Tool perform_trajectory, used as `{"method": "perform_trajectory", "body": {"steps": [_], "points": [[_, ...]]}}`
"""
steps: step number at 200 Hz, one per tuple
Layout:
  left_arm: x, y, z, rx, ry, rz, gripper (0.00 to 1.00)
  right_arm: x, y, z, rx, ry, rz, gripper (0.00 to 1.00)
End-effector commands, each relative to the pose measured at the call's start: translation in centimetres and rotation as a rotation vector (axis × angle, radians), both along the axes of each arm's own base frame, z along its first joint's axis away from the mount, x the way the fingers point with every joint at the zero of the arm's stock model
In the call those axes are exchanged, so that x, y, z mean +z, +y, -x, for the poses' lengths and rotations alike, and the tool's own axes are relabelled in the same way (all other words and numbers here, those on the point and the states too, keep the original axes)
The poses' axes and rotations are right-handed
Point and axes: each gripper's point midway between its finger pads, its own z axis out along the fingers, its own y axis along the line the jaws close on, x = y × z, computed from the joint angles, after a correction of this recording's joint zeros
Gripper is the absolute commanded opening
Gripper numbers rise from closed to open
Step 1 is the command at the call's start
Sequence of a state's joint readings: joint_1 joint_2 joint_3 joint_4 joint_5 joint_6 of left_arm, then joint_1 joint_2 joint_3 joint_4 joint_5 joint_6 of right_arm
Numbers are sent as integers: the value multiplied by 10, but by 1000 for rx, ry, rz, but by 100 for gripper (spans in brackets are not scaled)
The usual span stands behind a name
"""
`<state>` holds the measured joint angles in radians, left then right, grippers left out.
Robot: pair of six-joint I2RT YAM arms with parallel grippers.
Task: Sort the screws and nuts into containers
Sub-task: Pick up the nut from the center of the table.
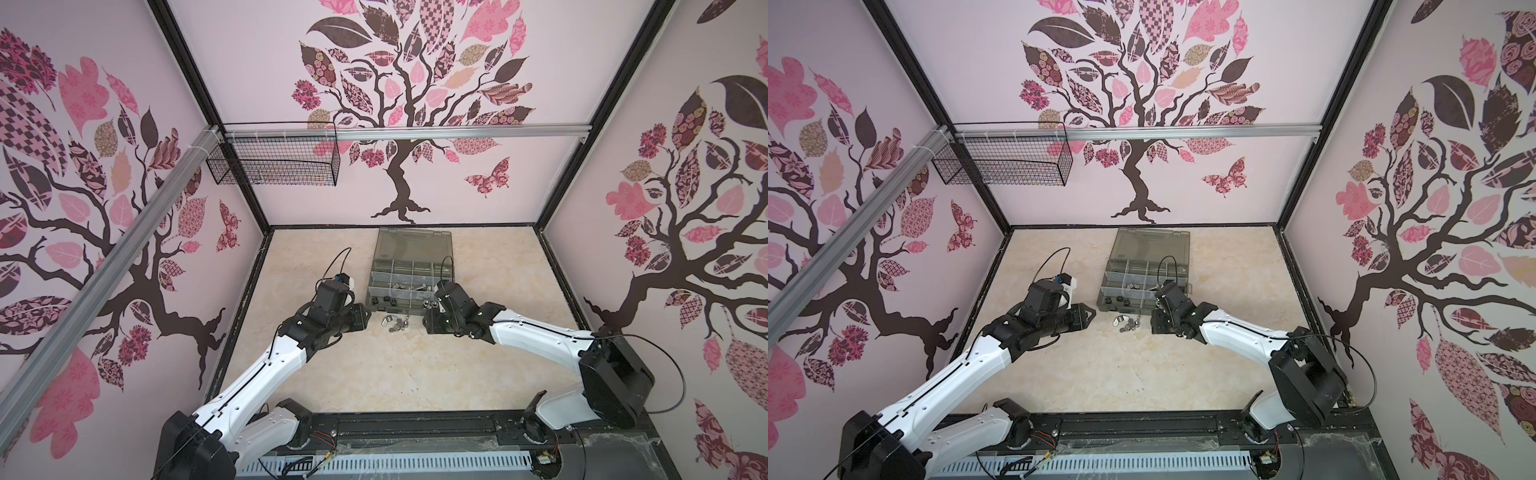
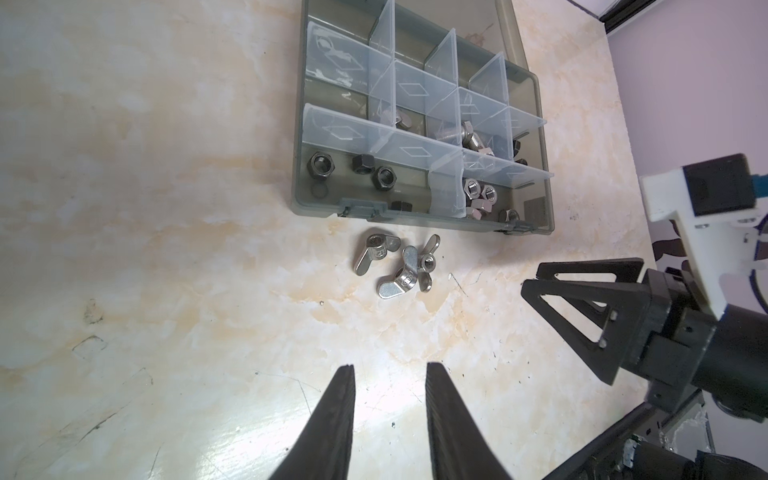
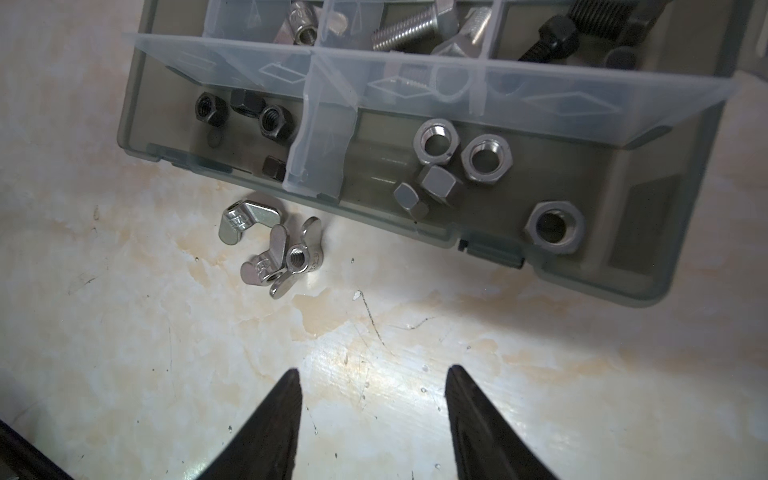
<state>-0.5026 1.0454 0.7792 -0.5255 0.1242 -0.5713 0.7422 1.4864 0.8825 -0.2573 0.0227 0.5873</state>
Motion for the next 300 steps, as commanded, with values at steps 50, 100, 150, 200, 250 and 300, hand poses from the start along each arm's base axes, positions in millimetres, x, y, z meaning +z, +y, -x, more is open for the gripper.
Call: {"method": "perform_trajectory", "body": {"steps": [50, 100, 150, 200, 250, 300], "points": [[-23, 15, 26, 32, 44, 9, 33, -22, 44, -9, 49, 22, 62, 57], [-27, 15, 31, 32, 56, 23, 33, -36, 60, -12, 77, 43, 80, 53], [-25, 21, 37, 50, 40, 33, 32, -47, 72, -12, 102, 63, 85, 49], [-31, 23, 42, 56, 49, 37, 32, -60, 64, -9, 89, 70, 129, 43], [-35, 23, 43, 51, 63, 31, 32, -66, 55, -5, 81, 77, 154, 30], [-37, 23, 43, 59, 63, 39, 32, -68, 53, -2, 94, 80, 162, 9]]}}
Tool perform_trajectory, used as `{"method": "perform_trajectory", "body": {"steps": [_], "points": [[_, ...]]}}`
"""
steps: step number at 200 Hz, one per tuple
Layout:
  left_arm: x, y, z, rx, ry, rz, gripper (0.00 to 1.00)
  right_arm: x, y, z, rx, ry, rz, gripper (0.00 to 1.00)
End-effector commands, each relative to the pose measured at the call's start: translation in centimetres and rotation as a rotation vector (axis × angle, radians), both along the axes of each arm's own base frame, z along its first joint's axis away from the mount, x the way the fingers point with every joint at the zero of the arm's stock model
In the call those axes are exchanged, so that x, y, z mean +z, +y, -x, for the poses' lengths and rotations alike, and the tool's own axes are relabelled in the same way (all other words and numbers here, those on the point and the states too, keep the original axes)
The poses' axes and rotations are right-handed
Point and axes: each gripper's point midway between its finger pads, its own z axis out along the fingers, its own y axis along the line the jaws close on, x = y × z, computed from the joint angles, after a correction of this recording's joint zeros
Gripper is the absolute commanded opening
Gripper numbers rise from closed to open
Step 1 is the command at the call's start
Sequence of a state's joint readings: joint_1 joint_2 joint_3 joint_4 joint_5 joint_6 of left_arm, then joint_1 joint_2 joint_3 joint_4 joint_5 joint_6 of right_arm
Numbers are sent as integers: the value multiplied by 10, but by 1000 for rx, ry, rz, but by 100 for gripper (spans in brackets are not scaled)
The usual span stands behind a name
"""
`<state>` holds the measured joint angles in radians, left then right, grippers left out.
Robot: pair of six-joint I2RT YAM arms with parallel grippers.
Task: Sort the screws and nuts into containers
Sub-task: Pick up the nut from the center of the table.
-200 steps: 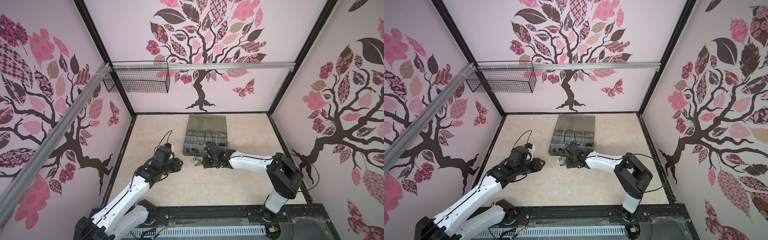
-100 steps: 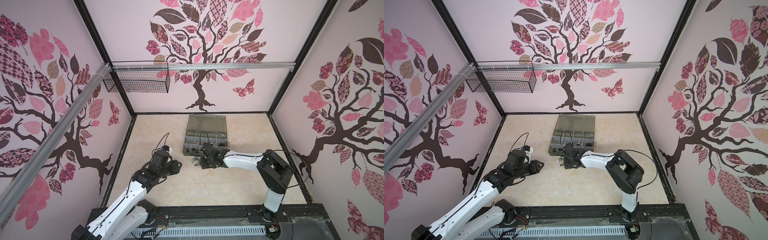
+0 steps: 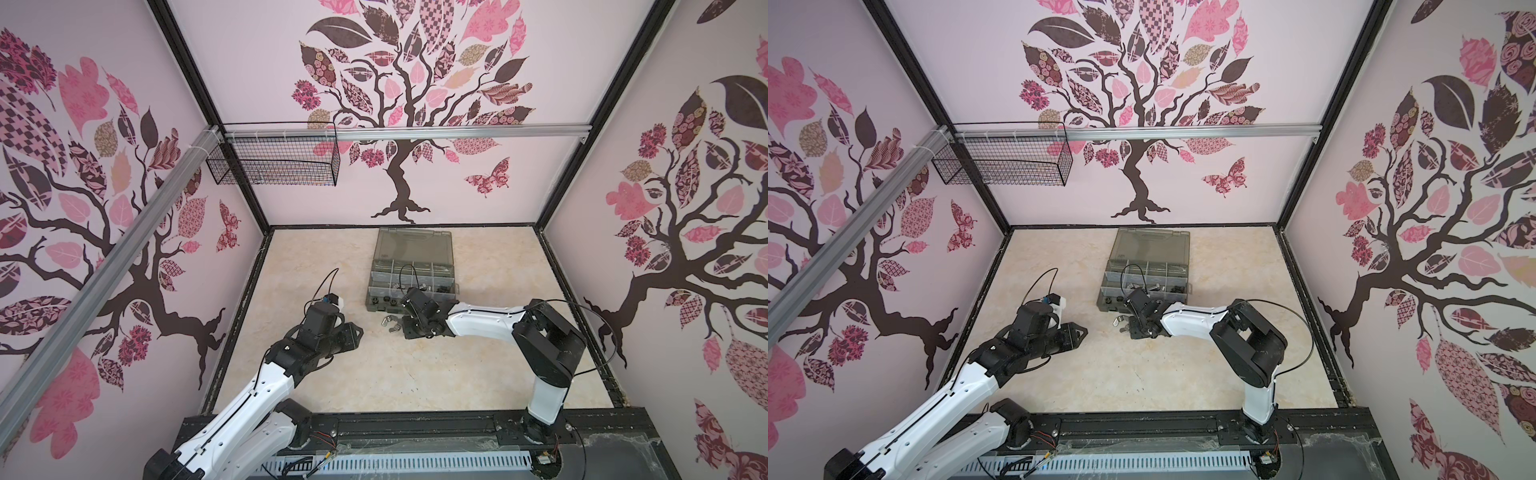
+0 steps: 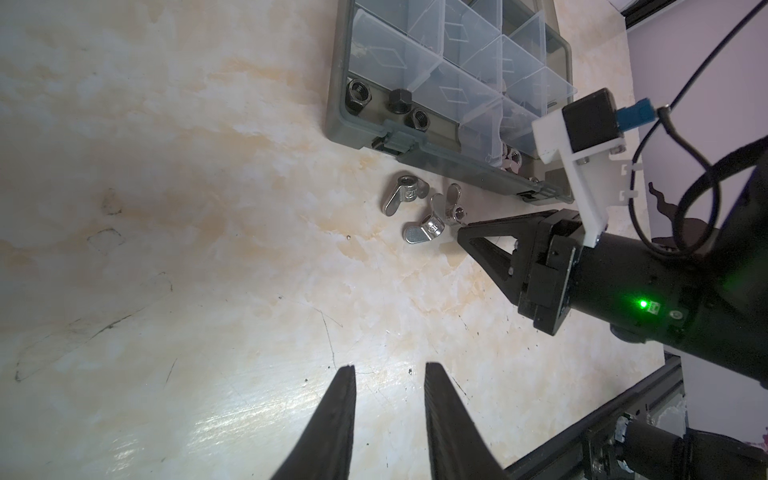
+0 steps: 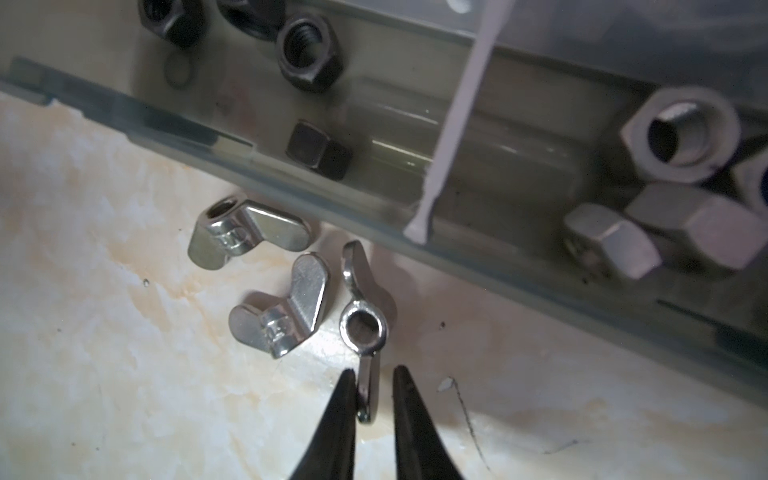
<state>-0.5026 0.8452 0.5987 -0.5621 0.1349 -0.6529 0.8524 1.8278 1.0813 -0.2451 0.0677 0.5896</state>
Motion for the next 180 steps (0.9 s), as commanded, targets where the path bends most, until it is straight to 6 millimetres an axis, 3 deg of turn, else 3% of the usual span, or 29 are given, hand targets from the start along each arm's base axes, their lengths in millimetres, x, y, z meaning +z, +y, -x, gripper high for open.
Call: {"method": "perform_trajectory", "body": {"steps": [1, 22, 83, 132, 180], "points": [[-9, 3, 2, 9, 9, -4, 32, -11, -7, 6, 11, 16, 44, 8], [-10, 2, 2, 6, 18, -2, 32, -10, -8, 8, 17, 14, 35, 0], [-6, 2, 2, 2, 5, -1, 32, 4, -10, 15, 30, 5, 4, 0], [-6, 0, -1, -7, -6, -3, 32, 42, -12, 32, 83, -48, -84, 0], [-7, -1, 0, -4, -2, 1, 32, 69, -39, 44, 60, -109, -95, 0]]}}
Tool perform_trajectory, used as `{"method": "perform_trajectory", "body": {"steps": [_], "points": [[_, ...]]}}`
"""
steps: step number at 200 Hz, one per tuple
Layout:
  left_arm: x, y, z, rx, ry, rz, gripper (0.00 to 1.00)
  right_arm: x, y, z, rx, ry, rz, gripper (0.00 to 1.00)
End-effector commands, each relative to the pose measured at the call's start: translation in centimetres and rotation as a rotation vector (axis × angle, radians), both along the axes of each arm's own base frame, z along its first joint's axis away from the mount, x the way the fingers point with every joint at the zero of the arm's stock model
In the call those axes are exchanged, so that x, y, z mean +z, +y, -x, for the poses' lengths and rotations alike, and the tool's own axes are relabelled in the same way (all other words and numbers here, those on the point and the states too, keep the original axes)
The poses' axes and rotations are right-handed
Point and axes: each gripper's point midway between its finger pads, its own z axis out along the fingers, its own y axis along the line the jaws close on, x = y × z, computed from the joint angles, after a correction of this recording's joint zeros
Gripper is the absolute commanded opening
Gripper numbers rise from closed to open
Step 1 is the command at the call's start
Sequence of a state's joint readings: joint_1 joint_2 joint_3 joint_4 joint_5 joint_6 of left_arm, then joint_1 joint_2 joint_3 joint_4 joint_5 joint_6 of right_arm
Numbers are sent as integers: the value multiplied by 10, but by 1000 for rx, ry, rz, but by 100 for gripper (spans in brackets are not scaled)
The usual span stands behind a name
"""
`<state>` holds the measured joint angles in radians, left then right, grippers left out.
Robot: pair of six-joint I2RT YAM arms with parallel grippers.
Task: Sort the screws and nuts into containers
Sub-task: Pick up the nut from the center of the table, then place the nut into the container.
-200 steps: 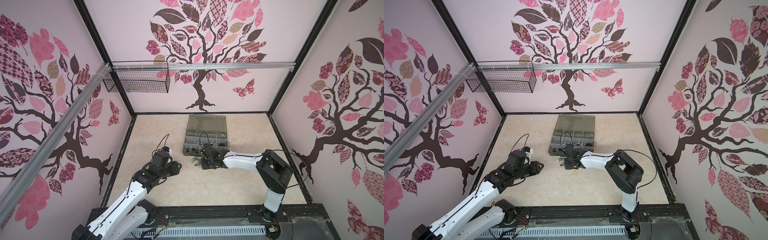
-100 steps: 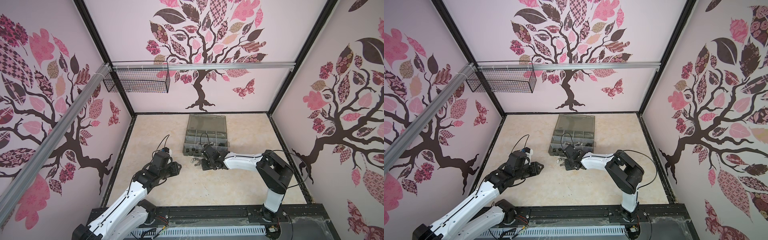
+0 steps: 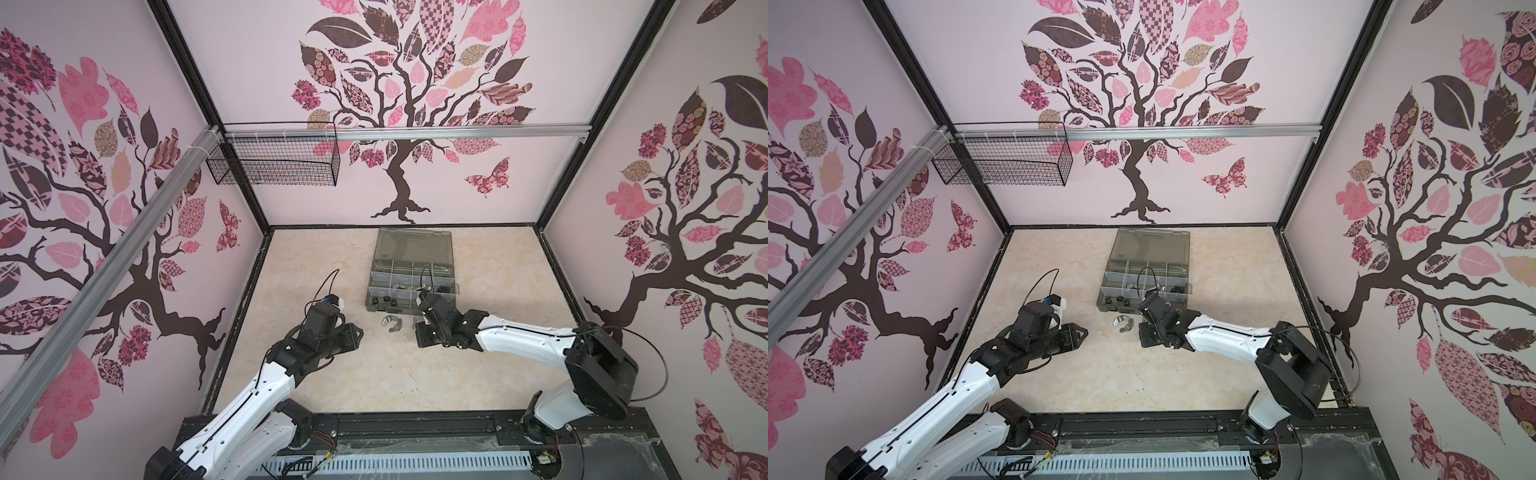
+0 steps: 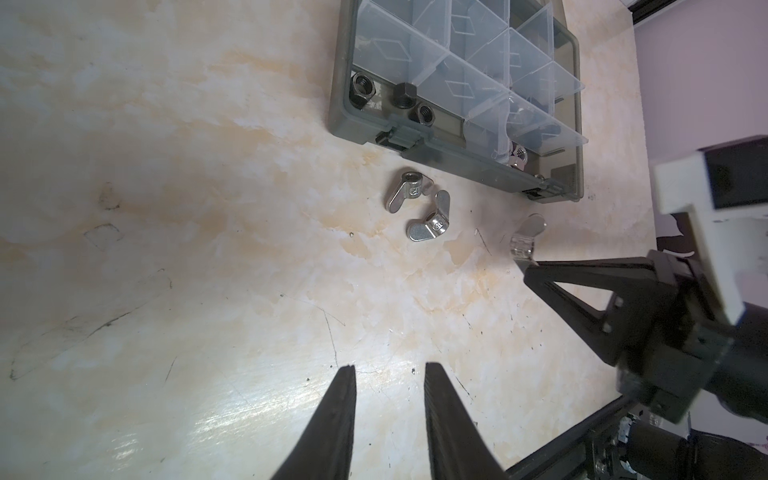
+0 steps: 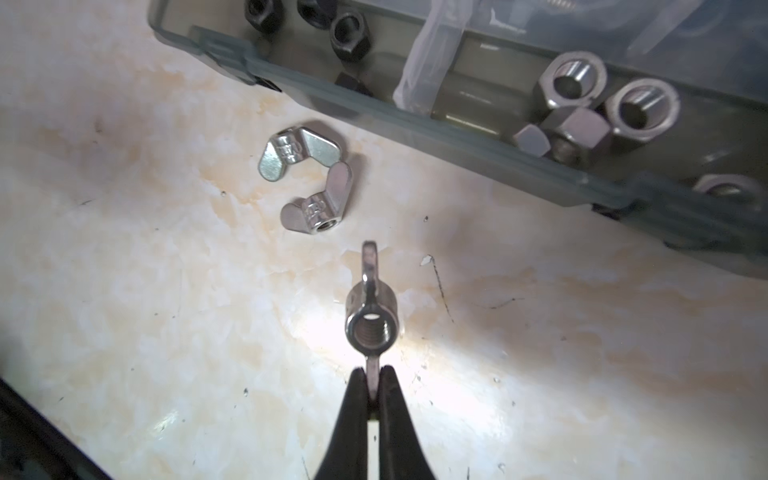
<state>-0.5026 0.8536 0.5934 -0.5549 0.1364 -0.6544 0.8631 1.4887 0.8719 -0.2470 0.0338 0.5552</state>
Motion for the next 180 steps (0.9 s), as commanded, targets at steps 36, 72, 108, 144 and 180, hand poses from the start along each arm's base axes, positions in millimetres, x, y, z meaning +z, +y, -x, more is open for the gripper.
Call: {"method": "perform_trajectory", "body": {"steps": [36, 72, 108, 144, 180], "points": [[-7, 2, 2, -2, -10, -1, 32, 16, -14, 12, 6, -30, -5, 0], [-6, 3, 4, 7, -18, 13, 32, 22, -4, 5, 11, -42, -30, 0], [-3, 3, 3, 7, -15, 7, 32, 44, 17, -24, 56, -116, 4, 0], [-3, 7, 8, 33, -14, 20, 32, 63, 48, -70, 81, -162, -16, 0], [-4, 10, 12, 48, -23, 39, 32, 55, 60, -120, 66, -175, 43, 0]]}}
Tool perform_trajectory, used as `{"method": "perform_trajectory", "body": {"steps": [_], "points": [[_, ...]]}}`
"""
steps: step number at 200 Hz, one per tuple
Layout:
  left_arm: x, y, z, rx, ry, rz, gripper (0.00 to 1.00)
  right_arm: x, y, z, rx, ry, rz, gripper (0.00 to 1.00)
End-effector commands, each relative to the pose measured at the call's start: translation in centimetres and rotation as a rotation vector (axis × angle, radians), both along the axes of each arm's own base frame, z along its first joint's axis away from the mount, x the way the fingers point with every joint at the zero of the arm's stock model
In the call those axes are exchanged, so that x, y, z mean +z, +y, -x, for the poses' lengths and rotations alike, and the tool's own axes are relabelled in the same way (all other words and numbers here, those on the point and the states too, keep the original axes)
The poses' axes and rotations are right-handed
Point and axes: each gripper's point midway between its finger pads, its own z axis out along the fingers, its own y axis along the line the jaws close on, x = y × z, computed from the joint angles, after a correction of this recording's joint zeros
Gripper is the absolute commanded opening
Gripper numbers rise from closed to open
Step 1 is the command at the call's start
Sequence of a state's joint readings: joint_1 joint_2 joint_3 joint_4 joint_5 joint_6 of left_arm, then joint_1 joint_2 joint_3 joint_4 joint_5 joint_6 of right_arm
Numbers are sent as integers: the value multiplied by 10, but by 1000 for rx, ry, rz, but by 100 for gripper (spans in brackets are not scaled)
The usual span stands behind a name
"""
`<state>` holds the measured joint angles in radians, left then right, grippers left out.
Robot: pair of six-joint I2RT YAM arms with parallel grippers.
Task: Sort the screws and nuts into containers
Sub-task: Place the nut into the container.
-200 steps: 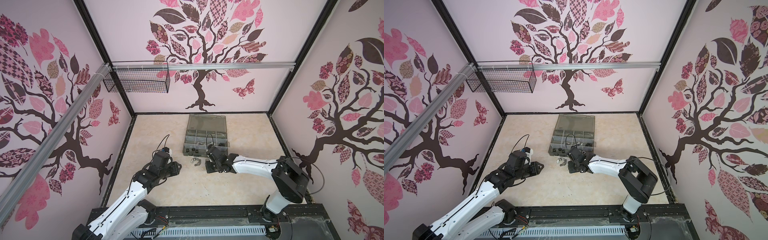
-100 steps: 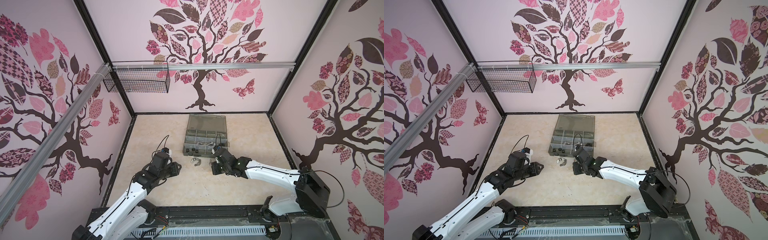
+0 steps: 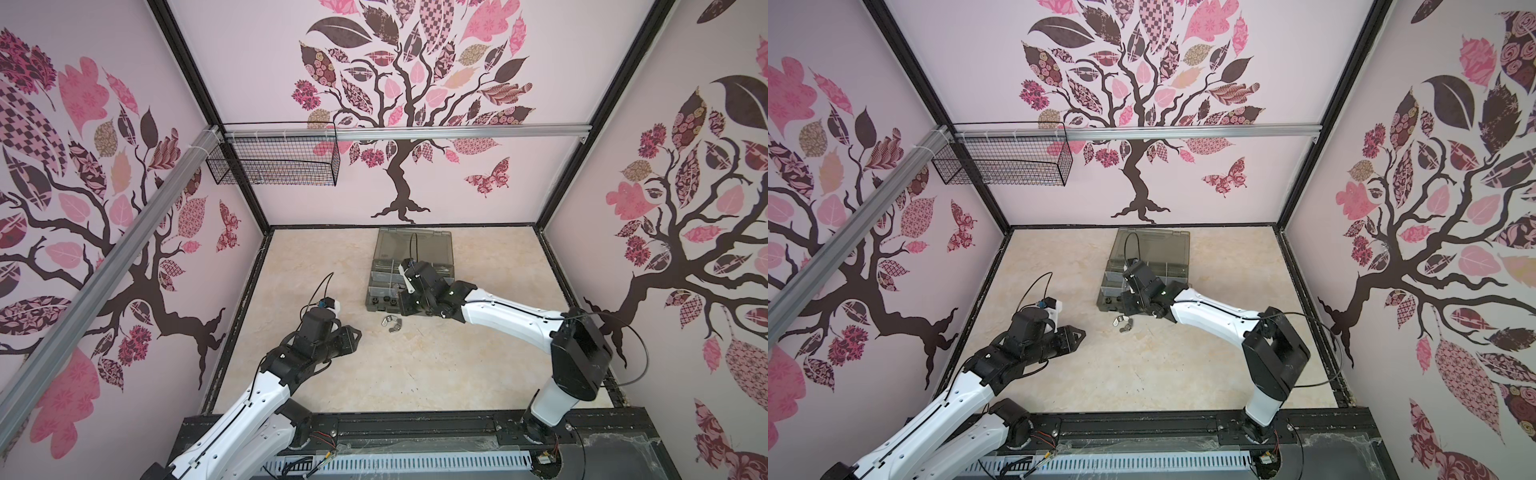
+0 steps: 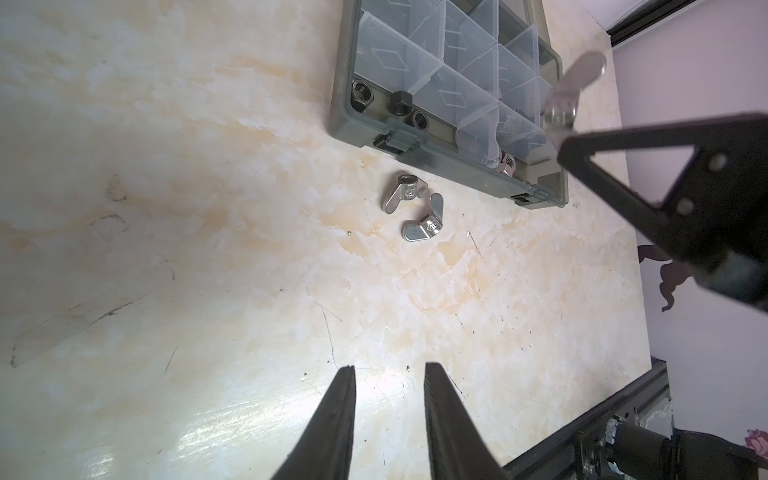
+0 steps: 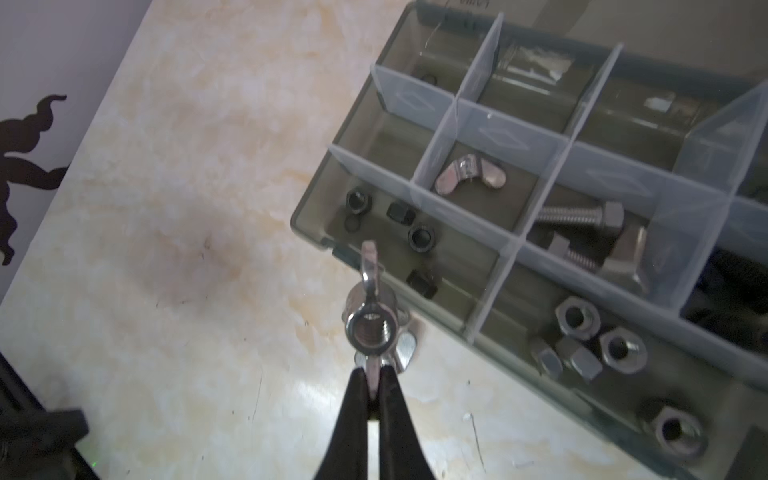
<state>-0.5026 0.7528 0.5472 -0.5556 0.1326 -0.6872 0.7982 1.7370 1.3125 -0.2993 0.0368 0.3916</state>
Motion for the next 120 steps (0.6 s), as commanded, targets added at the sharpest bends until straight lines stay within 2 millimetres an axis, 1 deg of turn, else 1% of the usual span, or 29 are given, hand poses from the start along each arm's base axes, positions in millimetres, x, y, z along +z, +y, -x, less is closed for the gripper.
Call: {"method": "perform_trajectory", "body": {"steps": [1, 4, 7, 22, 46, 73, 98, 107, 120], "points": [[-9, 4, 3, 22, 9, -2, 32, -14, 1, -29, -1, -4, 75, 0], [-9, 5, 4, 22, 11, -4, 32, -12, 2, -34, -5, -7, 74, 0], [-8, 5, 4, 21, 10, -5, 32, -15, 1, -36, -7, -1, 82, 0], [-10, 5, 5, 19, 16, -10, 32, -19, 0, -52, -23, -1, 99, 0], [-11, 5, 6, 15, 19, -7, 32, -27, -4, -70, -39, -14, 158, 0], [-11, 3, 6, 9, 22, -4, 32, -40, -11, -81, -56, -2, 210, 0], [-12, 2, 5, 10, 30, -2, 32, -48, -12, -86, -64, 11, 225, 0], [-12, 1, 4, 12, 30, 4, 32, -51, -12, -87, -66, 14, 231, 6], [-13, 1, 4, 17, 33, 10, 32, -54, -13, -87, -68, 23, 243, 21]]}}
